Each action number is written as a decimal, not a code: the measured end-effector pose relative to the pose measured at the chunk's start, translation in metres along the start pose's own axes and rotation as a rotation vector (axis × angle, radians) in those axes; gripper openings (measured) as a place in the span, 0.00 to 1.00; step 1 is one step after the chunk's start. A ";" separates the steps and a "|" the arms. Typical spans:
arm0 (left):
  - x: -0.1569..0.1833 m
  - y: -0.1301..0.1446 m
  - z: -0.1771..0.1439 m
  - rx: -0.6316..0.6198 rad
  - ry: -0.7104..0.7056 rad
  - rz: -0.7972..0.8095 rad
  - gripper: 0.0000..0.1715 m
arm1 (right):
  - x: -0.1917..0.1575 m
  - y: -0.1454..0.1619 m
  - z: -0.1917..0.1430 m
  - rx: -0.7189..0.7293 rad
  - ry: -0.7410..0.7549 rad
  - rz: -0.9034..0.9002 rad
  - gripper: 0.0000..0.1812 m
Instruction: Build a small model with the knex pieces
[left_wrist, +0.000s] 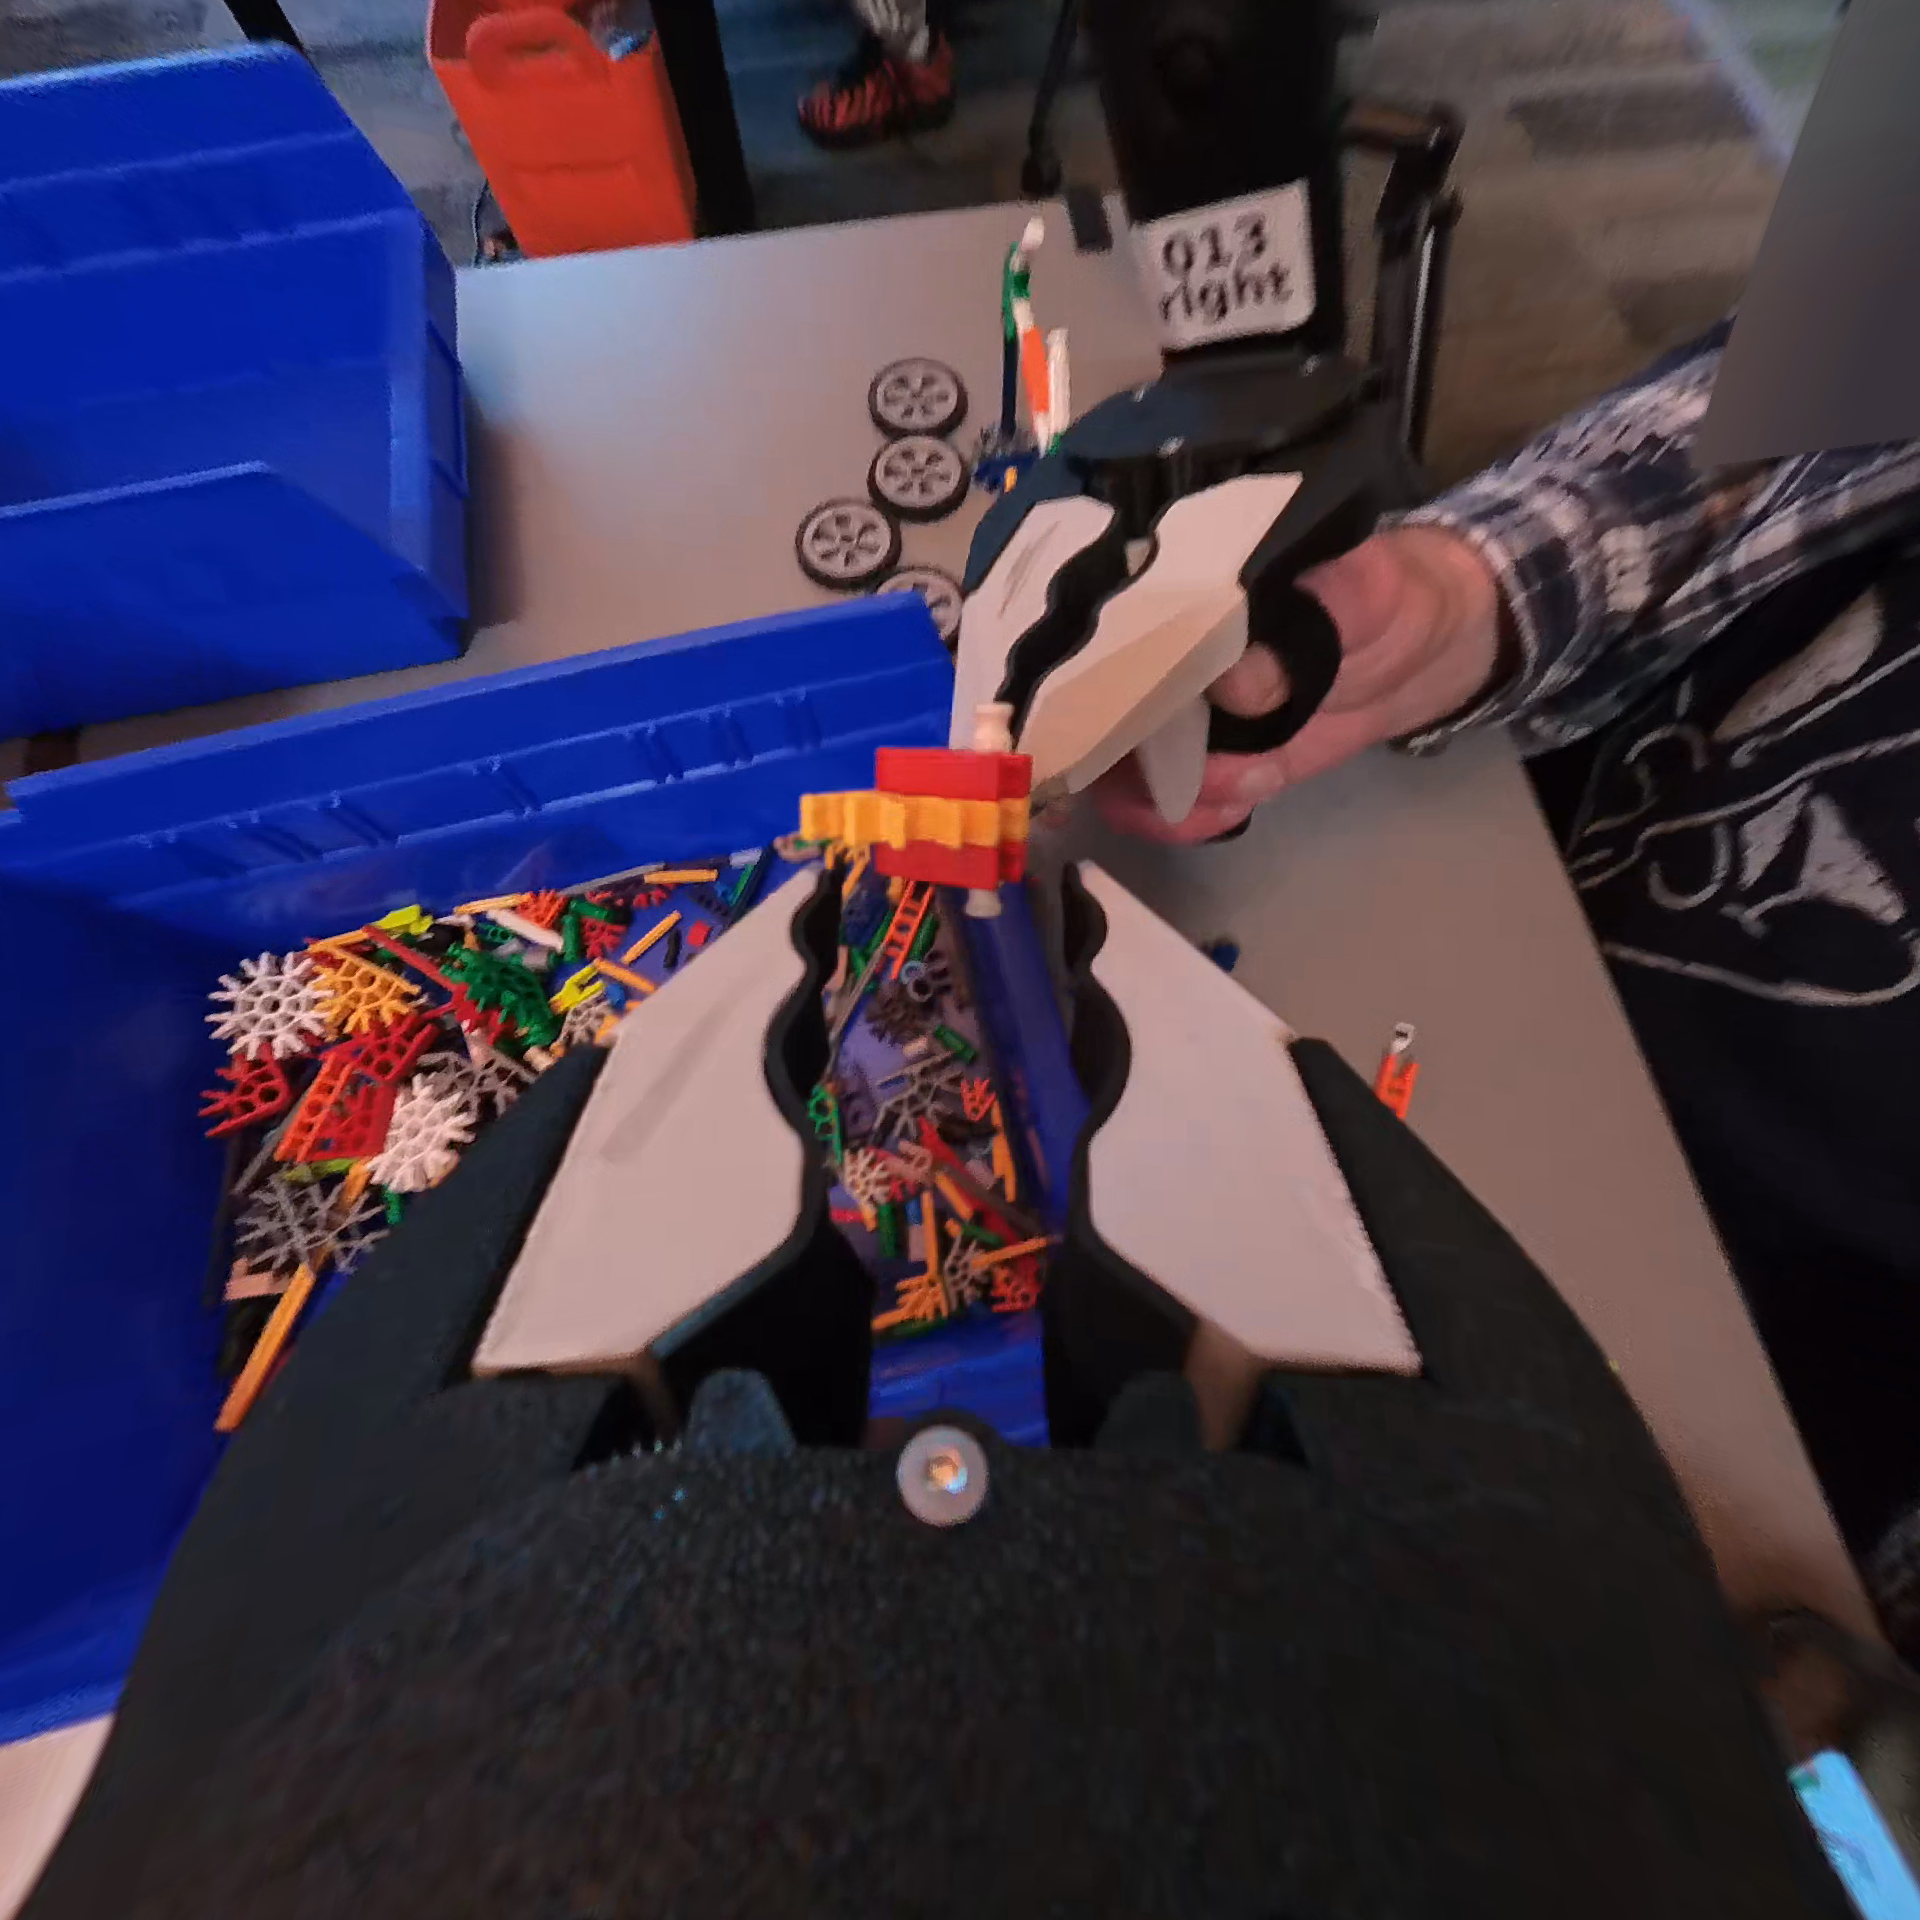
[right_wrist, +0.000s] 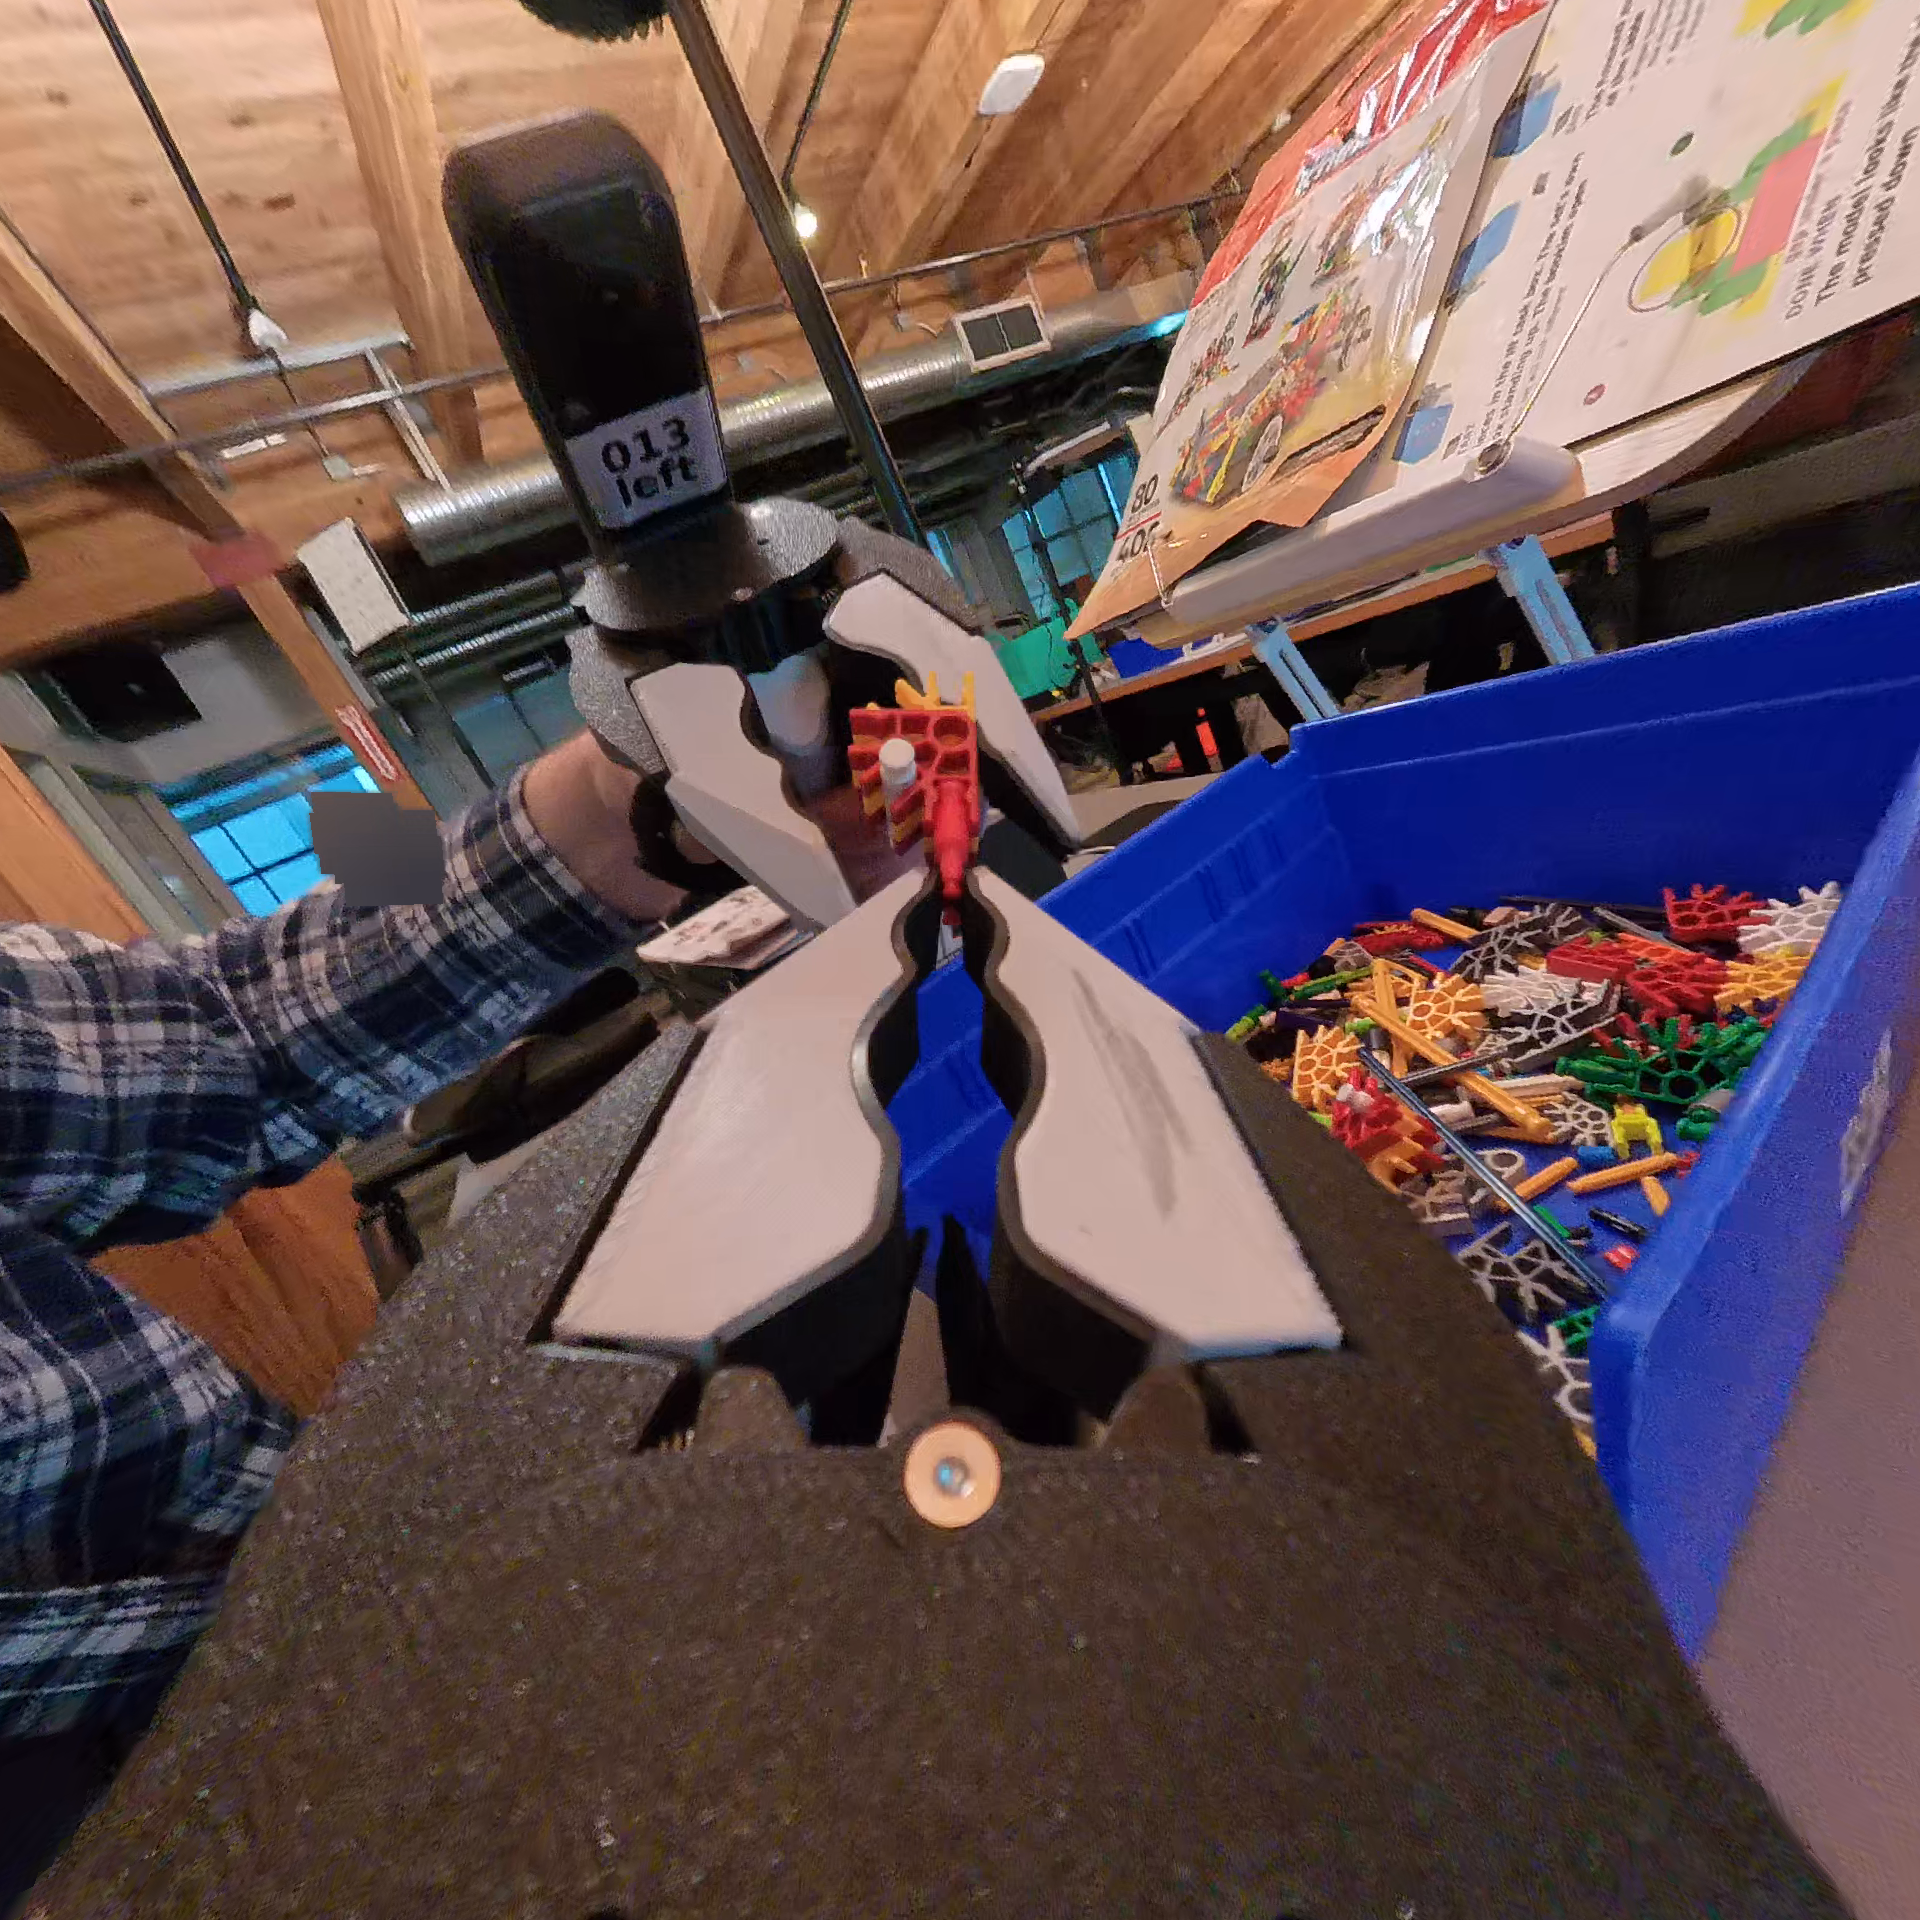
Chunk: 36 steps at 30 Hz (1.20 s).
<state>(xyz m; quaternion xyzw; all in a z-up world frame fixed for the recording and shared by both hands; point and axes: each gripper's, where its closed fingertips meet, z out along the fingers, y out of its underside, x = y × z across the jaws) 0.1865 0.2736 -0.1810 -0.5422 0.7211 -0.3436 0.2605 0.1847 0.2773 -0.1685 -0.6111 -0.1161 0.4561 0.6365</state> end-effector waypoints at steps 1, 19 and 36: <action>0.002 -0.004 0.000 0.028 0.003 -0.017 0.24 | -0.001 -0.001 0.000 0.007 -0.012 0.017 0.01; 0.006 0.000 -0.001 -0.160 -0.117 0.234 0.14 | -0.001 0.019 0.010 -0.138 0.089 -0.230 0.01; -0.011 0.040 0.006 -0.666 -0.254 0.589 0.13 | 0.023 0.056 0.016 -0.422 0.337 -0.603 0.00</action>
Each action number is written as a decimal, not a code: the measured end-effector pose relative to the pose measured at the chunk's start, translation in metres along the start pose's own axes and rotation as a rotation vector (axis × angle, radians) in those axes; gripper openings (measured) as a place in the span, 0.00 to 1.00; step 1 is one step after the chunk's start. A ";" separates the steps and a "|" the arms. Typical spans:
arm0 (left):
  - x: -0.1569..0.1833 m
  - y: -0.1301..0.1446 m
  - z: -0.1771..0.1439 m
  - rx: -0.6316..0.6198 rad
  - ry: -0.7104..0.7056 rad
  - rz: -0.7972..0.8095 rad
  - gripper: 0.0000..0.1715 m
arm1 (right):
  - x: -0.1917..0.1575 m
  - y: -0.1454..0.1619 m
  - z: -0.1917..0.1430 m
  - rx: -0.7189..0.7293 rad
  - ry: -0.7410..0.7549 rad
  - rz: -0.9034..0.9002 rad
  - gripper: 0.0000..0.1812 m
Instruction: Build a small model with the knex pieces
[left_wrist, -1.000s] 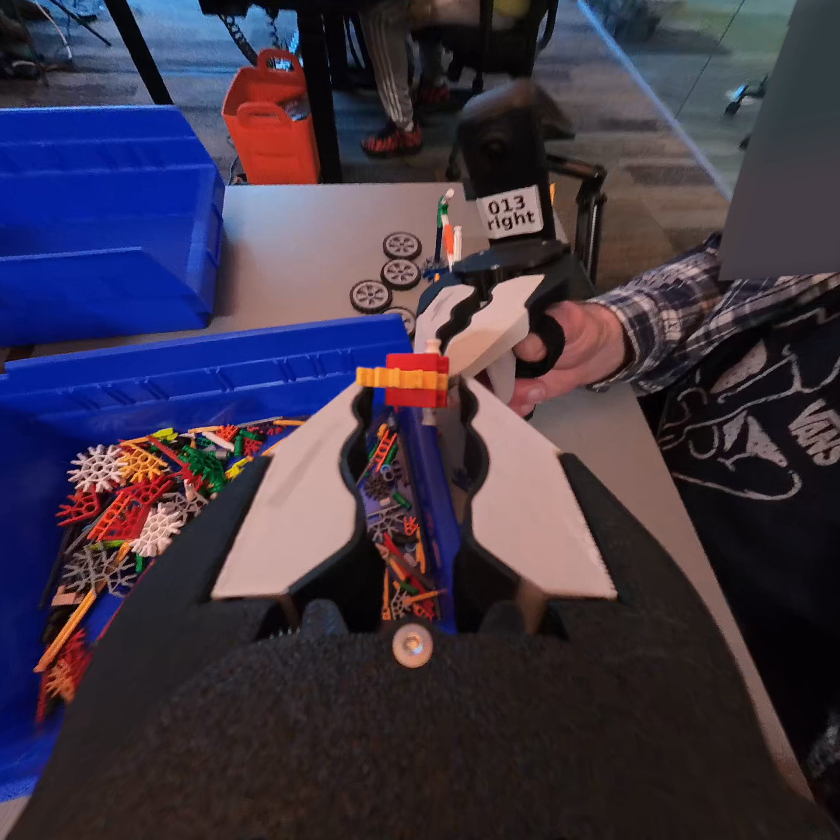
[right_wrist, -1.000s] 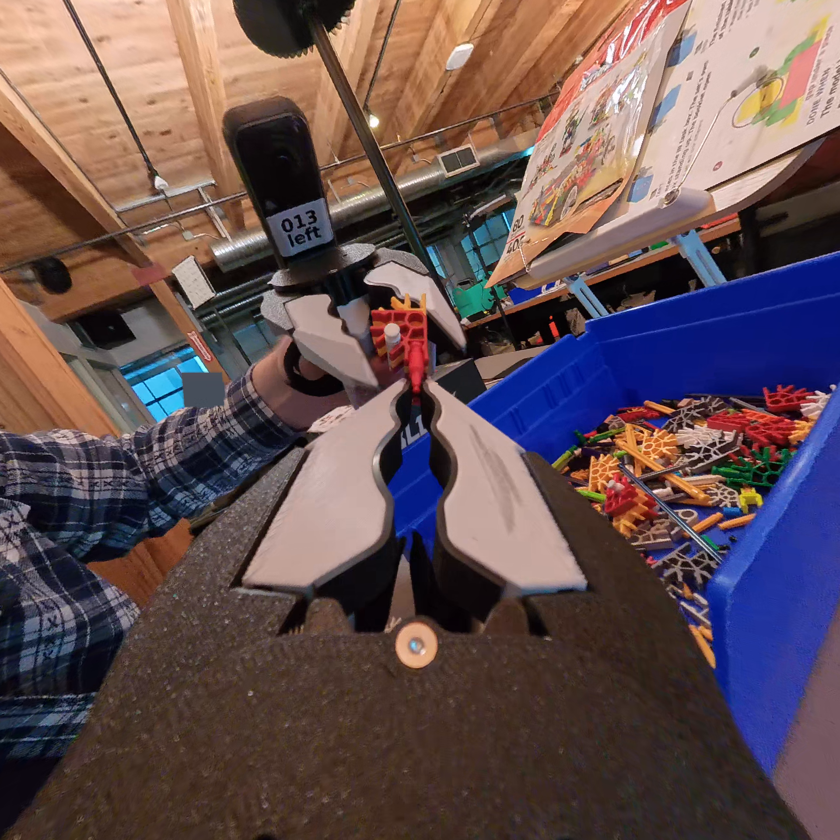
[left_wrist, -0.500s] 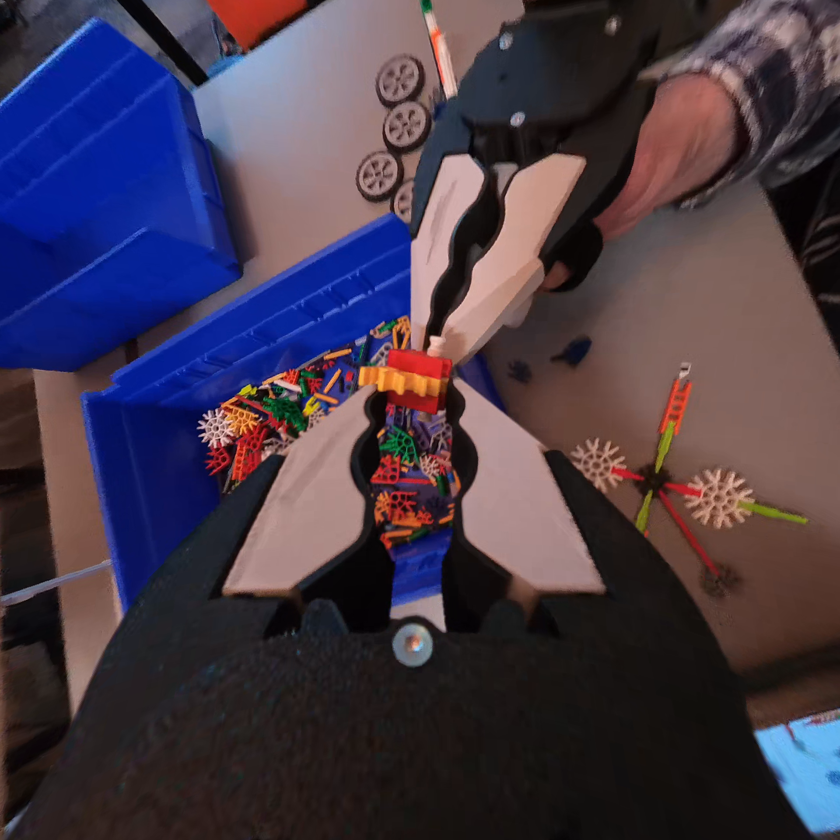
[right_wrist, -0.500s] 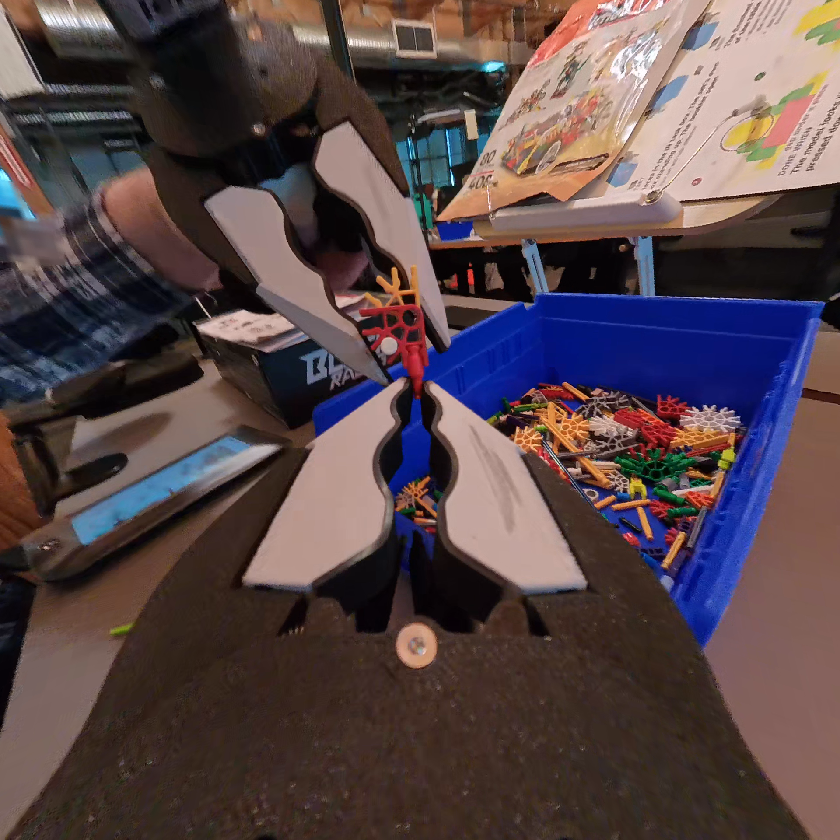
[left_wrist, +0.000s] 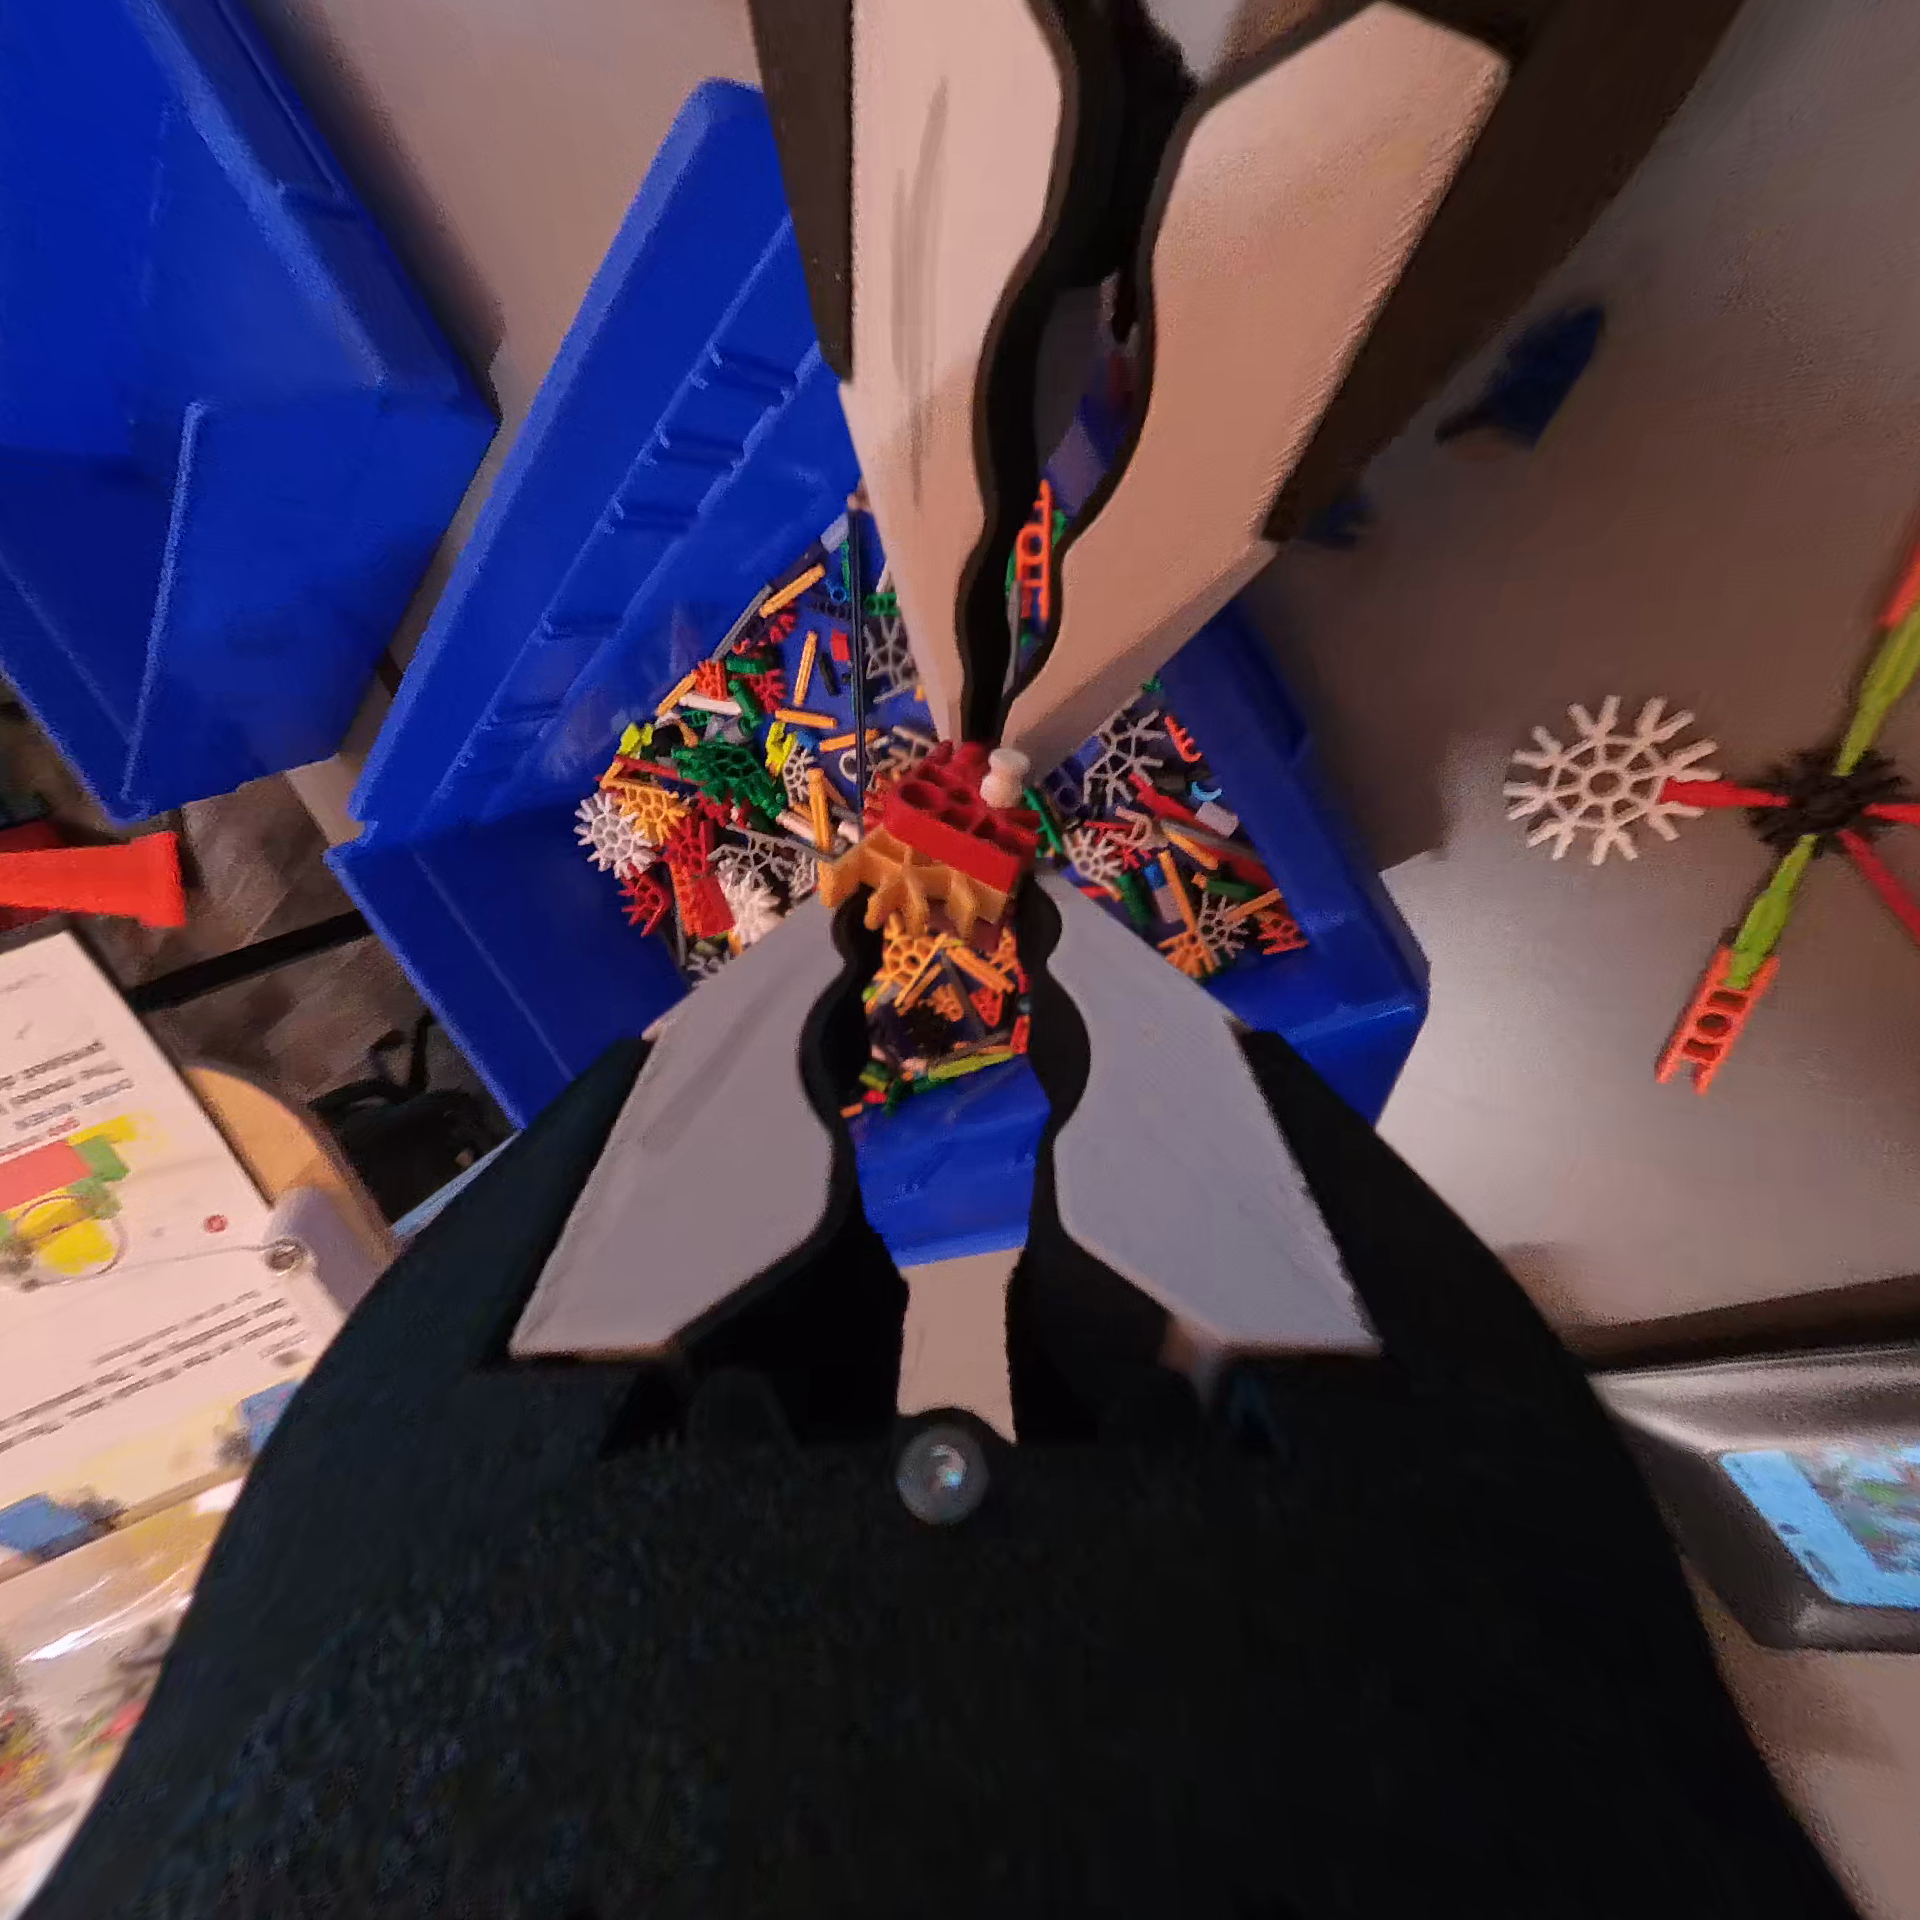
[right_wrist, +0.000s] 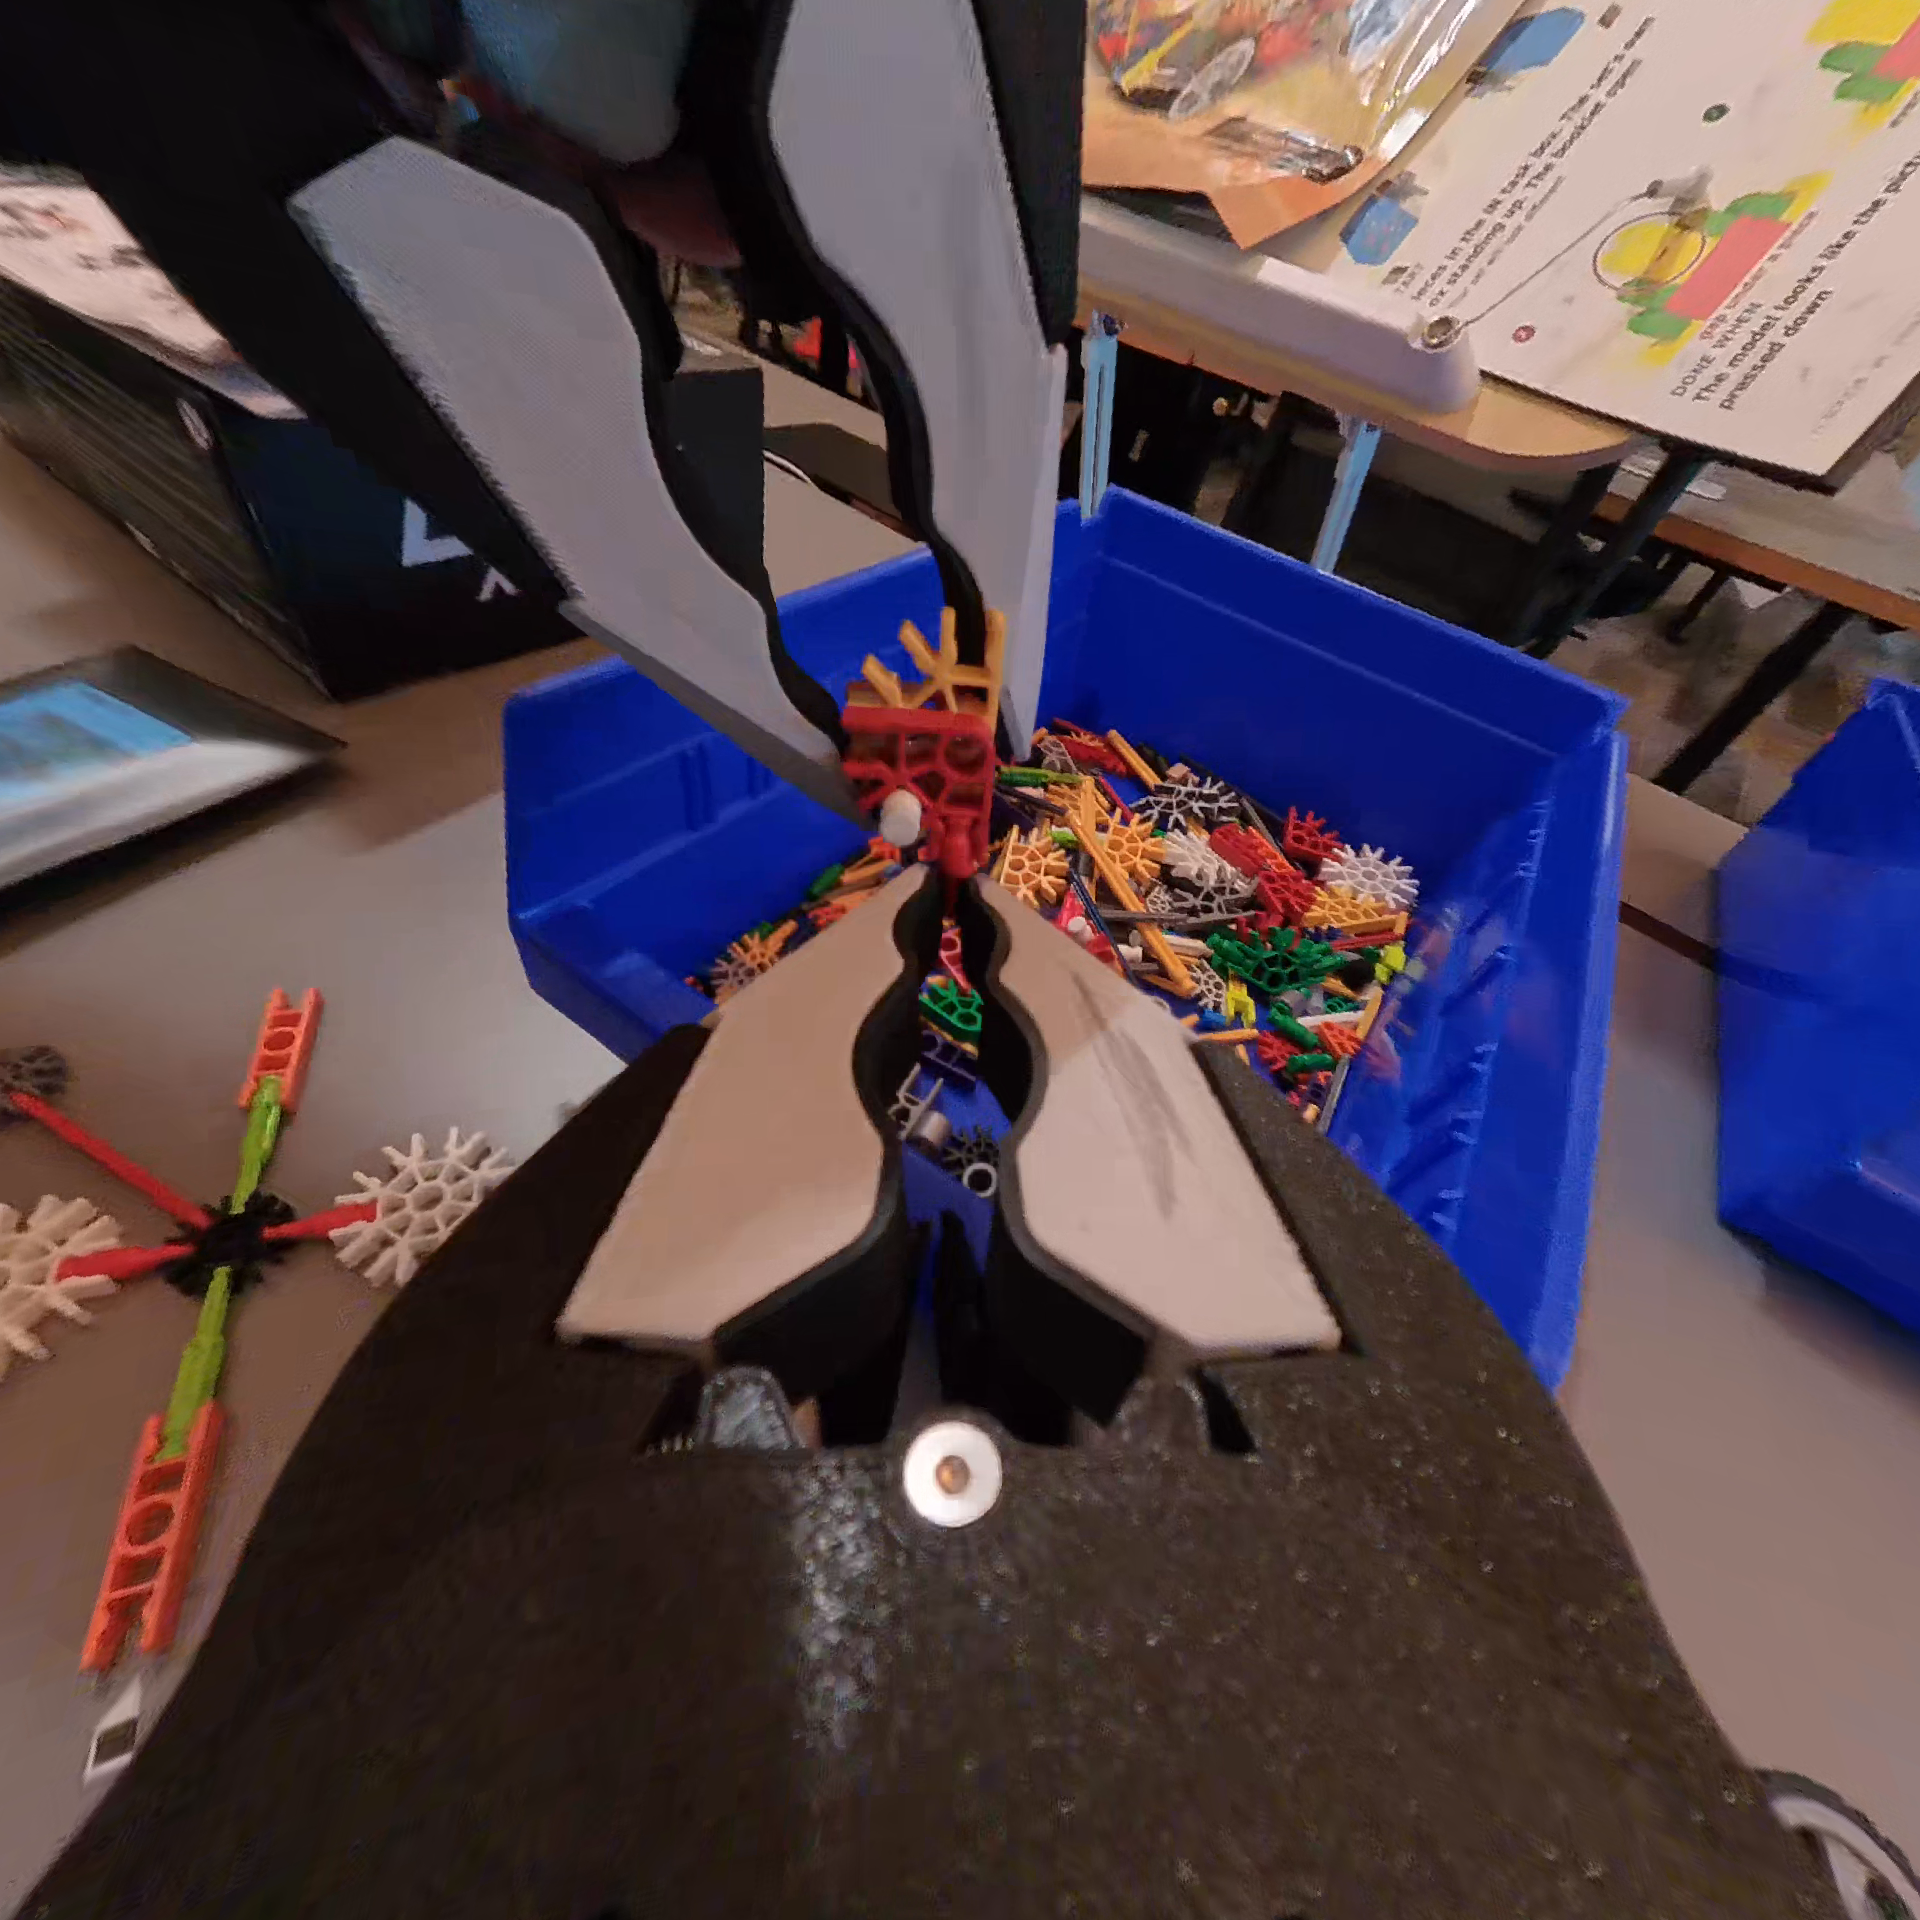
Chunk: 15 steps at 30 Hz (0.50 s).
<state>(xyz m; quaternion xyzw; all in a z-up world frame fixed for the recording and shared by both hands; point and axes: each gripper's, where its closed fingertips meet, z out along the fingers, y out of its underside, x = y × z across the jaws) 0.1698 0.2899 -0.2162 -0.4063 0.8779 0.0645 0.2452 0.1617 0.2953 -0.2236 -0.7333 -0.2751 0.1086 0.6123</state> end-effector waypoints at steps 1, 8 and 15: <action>-0.001 0.000 0.001 -0.026 -0.021 0.017 0.13 | 0.001 0.001 0.001 -0.012 0.010 -0.008 0.00; -0.005 0.002 0.003 -0.127 -0.103 0.062 0.12 | 0.001 0.005 0.002 -0.034 -0.011 0.044 0.00; -0.015 -0.017 -0.018 0.211 0.019 -0.214 0.13 | 0.002 -0.018 -0.011 0.149 -0.224 0.380 0.00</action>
